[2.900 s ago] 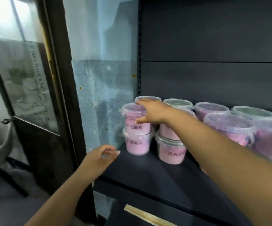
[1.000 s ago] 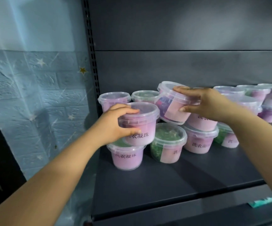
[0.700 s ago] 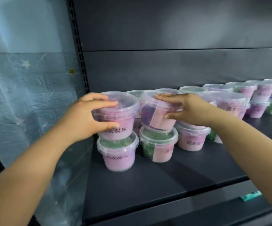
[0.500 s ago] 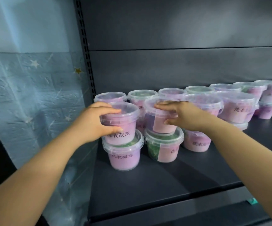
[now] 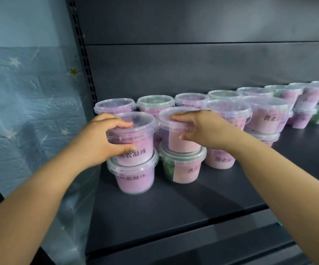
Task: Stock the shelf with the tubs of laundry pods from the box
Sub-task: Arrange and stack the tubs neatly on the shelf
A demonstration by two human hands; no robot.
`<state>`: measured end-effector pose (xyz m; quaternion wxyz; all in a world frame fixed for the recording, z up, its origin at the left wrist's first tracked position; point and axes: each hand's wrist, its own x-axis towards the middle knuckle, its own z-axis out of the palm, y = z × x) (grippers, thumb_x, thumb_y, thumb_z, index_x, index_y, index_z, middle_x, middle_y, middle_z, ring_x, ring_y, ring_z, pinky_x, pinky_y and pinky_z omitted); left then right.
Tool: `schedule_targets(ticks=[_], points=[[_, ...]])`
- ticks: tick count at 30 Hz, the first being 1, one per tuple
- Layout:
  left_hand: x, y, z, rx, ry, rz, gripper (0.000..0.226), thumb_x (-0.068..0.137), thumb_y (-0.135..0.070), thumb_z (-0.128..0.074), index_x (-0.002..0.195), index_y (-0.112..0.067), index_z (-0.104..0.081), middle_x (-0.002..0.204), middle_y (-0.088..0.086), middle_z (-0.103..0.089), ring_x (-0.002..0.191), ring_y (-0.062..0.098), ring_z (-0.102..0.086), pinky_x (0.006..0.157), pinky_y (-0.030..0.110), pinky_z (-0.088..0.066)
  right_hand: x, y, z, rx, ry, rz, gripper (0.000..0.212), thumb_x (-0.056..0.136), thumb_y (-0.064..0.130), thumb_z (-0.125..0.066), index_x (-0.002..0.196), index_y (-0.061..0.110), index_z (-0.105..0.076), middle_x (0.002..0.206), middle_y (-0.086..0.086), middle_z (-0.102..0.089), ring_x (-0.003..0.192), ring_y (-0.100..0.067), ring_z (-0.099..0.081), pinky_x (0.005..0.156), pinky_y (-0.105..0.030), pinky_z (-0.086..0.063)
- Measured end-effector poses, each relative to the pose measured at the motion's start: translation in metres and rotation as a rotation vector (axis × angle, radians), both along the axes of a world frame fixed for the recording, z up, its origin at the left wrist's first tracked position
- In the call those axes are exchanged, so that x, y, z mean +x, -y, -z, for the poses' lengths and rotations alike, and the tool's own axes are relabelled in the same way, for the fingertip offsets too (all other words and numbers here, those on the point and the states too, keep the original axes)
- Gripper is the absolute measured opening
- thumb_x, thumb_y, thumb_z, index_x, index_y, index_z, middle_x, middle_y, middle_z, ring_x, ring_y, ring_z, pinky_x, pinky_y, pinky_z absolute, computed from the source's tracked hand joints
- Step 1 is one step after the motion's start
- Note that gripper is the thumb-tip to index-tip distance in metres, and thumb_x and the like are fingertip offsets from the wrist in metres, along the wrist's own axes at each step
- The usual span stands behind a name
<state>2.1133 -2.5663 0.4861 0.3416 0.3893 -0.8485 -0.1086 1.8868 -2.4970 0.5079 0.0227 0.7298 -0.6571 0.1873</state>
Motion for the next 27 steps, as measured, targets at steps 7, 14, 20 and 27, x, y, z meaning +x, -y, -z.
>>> schedule_targets(ticks=[7, 14, 20, 27], points=[[0.007, -0.003, -0.001, -0.031, 0.005, -0.045, 0.056, 0.054, -0.028, -0.084, 0.105, -0.032, -0.061, 0.098, -0.027, -0.044, 0.101, 0.000, -0.043, 0.086, 0.003, -0.026, 0.015, 0.009, 0.005, -0.133, 0.058, 0.073, 0.043, 0.083, 0.032, -0.063, 0.125, 0.024, -0.057, 0.119, -0.001, -0.065, 0.115, -0.024, -0.053, 0.097, -0.039, -0.042], [0.011, -0.005, 0.000, -0.041, -0.002, -0.060, 0.058, 0.056, -0.030, -0.082, 0.111, -0.029, -0.063, 0.108, -0.018, -0.045, 0.104, -0.002, -0.042, 0.085, -0.004, -0.023, 0.007, 0.014, 0.014, -0.154, 0.081, 0.073, 0.049, 0.082, 0.027, -0.066, 0.129, 0.028, -0.054, 0.128, 0.003, -0.059, 0.129, -0.019, -0.042, 0.110, -0.039, -0.028], [0.010, -0.002, 0.002, -0.041, 0.001, -0.052, 0.058, 0.056, -0.031, -0.081, 0.110, -0.033, -0.060, 0.111, -0.017, -0.044, 0.104, -0.003, -0.040, 0.080, -0.009, -0.021, 0.020, 0.018, 0.012, -0.155, 0.045, 0.076, 0.048, 0.085, 0.033, -0.061, 0.131, 0.031, -0.050, 0.129, 0.000, -0.059, 0.126, -0.023, -0.044, 0.106, -0.039, -0.033], [0.015, -0.003, -0.002, 0.015, -0.003, 0.006, 0.052, 0.043, -0.048, -0.069, 0.092, -0.049, -0.053, 0.101, -0.033, -0.042, 0.104, -0.002, -0.042, 0.080, -0.013, -0.019, 0.023, 0.023, 0.016, -0.174, 0.076, 0.119, 0.046, 0.086, 0.034, -0.058, 0.131, 0.034, -0.050, 0.132, 0.003, -0.056, 0.130, -0.021, -0.038, 0.109, -0.033, -0.026]])
